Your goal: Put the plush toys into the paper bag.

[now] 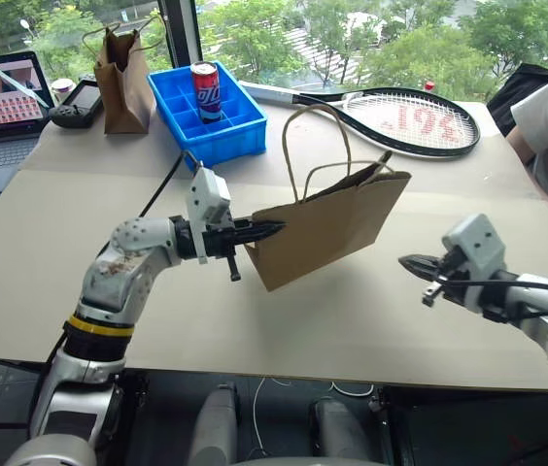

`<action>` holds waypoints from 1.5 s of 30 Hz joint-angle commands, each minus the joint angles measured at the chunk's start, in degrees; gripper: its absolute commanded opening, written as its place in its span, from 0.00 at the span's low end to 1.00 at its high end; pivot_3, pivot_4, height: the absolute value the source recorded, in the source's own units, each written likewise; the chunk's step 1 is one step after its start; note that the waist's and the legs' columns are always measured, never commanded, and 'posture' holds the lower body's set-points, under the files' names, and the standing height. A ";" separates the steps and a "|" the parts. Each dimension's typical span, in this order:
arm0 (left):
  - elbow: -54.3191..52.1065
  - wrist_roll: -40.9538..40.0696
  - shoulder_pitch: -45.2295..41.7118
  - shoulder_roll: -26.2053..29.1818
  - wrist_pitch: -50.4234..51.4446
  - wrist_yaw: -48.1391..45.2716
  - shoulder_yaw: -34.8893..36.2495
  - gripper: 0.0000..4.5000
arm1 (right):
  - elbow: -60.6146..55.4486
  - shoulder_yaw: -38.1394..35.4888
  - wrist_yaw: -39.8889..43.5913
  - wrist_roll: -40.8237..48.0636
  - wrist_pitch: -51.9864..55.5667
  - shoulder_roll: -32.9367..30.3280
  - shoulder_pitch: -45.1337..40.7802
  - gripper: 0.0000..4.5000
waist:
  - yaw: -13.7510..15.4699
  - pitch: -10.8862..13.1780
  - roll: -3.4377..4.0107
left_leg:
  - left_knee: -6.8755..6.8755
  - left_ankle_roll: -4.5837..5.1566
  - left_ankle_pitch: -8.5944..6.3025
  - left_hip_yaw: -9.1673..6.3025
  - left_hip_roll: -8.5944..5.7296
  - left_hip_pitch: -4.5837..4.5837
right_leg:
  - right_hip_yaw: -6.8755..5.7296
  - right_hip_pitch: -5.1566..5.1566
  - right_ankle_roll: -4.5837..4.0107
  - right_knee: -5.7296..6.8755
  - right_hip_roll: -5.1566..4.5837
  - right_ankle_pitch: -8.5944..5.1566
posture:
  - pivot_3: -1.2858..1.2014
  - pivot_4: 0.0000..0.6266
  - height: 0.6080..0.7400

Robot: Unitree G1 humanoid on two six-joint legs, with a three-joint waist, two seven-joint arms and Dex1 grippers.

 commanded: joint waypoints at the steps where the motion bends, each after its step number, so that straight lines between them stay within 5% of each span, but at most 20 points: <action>1: 4.75 -2.71 -3.52 1.41 -2.43 -13.28 -0.51 0.02 | -1.40 -7.31 2.41 -0.16 -2.34 -2.02 2.88 0.00 | -0.40 -0.01 0.02 | 0.00 0.00 0.00 0.00 0.00 0.01 | 0.00 0.01 0.02 0.01 0.00 0.01 | 0.52 0.24 0.93; 6: 13.64 -1.27 -7.62 2.30 -5.77 -24.73 -3.65 0.02 | -3.71 -10.64 2.81 0.31 -1.53 -1.34 6.50 0.00 | -0.78 -0.01 0.02 | 0.02 0.01 0.01 -0.02 0.01 0.10 | 0.00 0.06 0.03 0.09 0.01 0.00 | 0.52 0.24 0.93; 15: 25.55 2.26 -11.93 4.18 -17.01 -25.61 -11.29 0.02 | -7.29 -12.53 2.02 1.16 0.44 -0.31 9.43 0.00 | -0.55 -0.01 0.01 | 0.09 0.01 0.00 -0.02 0.00 0.04 | 0.00 0.07 0.05 0.08 0.00 -0.01 | 0.52 0.24 0.93; 19: 25.95 3.58 -12.25 3.30 -11.86 -25.59 -9.74 0.02 | -6.74 -11.94 1.93 1.14 0.71 -0.88 8.42 0.00 | -0.49 -0.01 0.01 | 0.11 0.01 0.01 -0.02 0.00 0.04 | 0.00 0.07 0.05 0.09 0.00 -0.01 | 0.52 0.24 0.93; 24: 23.22 2.58 -12.04 4.72 -5.96 -25.58 -7.93 0.33 | -4.92 -9.88 3.75 1.23 -0.73 -1.85 6.03 0.00 | -0.62 -0.01 0.01 | 0.11 0.01 0.01 -0.03 0.01 0.04 | 0.00 0.06 0.07 0.13 0.02 0.00 | 0.52 0.24 0.93; 32: 15.50 -1.59 -8.03 11.70 3.14 -21.20 2.32 0.99 | 0.27 -7.91 10.55 2.15 -6.79 -2.11 3.82 0.00 | -1.36 -0.01 0.02 | 0.09 0.01 0.01 -0.03 0.03 0.06 | 0.00 0.07 0.22 0.16 0.02 0.05 | 0.52 0.24 0.93; 37: 8.36 -3.48 2.89 16.71 6.32 -11.20 14.60 0.99 | 2.63 -9.21 14.17 6.07 -9.89 0.97 3.16 0.00 | -1.60 -0.01 0.02 | 0.04 0.01 0.01 -0.03 0.08 0.15 | -0.01 0.07 0.33 0.23 0.03 0.11 | 0.52 0.24 0.93; 45: -13.19 3.28 29.03 11.63 5.10 11.72 22.31 0.99 | 3.87 -11.31 11.98 7.90 -12.87 6.19 4.52 0.00 | -0.53 -0.05 -0.07 | 0.01 -0.18 -0.11 0.06 0.08 0.29 | -0.04 0.20 0.02 0.14 -0.07 -0.04 | 0.52 0.24 0.93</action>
